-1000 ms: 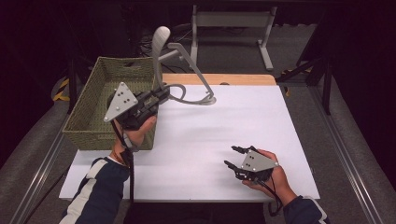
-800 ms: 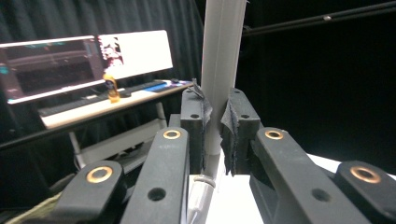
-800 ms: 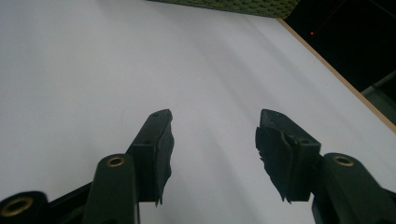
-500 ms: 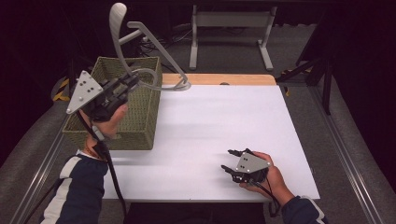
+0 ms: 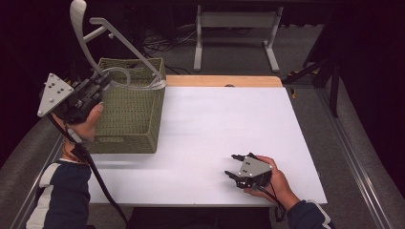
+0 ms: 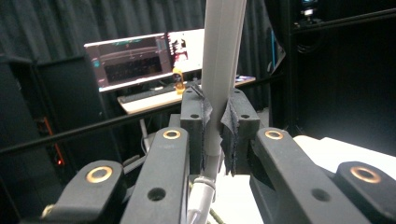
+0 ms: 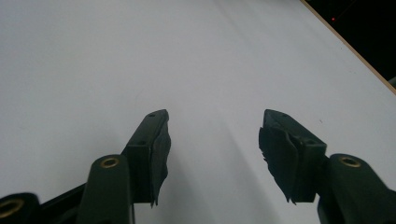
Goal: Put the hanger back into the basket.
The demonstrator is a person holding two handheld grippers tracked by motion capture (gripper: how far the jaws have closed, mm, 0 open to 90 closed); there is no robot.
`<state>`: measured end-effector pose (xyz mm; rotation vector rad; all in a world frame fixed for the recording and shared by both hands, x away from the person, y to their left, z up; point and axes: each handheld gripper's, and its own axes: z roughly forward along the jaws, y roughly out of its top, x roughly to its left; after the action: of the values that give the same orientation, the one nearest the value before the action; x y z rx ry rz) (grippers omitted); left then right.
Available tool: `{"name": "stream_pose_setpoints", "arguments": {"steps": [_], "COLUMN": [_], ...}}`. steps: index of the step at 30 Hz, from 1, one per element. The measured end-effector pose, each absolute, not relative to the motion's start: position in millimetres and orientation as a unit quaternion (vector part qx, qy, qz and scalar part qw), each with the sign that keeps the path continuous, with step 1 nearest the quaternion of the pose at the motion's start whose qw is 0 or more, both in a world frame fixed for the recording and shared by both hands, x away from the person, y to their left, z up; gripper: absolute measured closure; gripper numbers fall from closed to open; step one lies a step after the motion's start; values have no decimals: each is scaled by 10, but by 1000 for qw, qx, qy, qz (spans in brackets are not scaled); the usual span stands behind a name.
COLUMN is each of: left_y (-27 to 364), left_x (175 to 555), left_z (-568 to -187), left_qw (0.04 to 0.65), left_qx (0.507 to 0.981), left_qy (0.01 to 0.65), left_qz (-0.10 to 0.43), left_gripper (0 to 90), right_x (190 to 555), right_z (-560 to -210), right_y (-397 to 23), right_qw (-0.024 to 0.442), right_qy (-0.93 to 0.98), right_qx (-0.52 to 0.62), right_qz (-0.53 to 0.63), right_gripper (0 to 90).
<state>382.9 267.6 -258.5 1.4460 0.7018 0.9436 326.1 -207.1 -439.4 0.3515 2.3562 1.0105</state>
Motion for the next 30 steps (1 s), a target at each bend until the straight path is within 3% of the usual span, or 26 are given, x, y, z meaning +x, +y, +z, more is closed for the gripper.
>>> {"name": "stream_pose_setpoints", "arguments": {"steps": [9, 20, 30], "left_y": [2916, 3103, 3150], "left_x": [3769, 3810, 4056], "left_z": [-2549, -2661, -2898], "left_qw": [563, 529, 525], "left_qx": [643, 696, 713], "left_qy": [329, 362, 395], "left_qz": [402, 324, 246], "left_gripper": [805, 804, 803], "right_x": [3272, 3288, 3313], "right_z": [-4411, -4423, -4444], "right_y": [-2058, -2047, -2031], "right_qw": [270, 264, 256], "right_qy": [879, 881, 885], "right_qx": [131, 135, 140], "right_qz": [371, 367, 362], "right_gripper": [412, 407, 395]}}
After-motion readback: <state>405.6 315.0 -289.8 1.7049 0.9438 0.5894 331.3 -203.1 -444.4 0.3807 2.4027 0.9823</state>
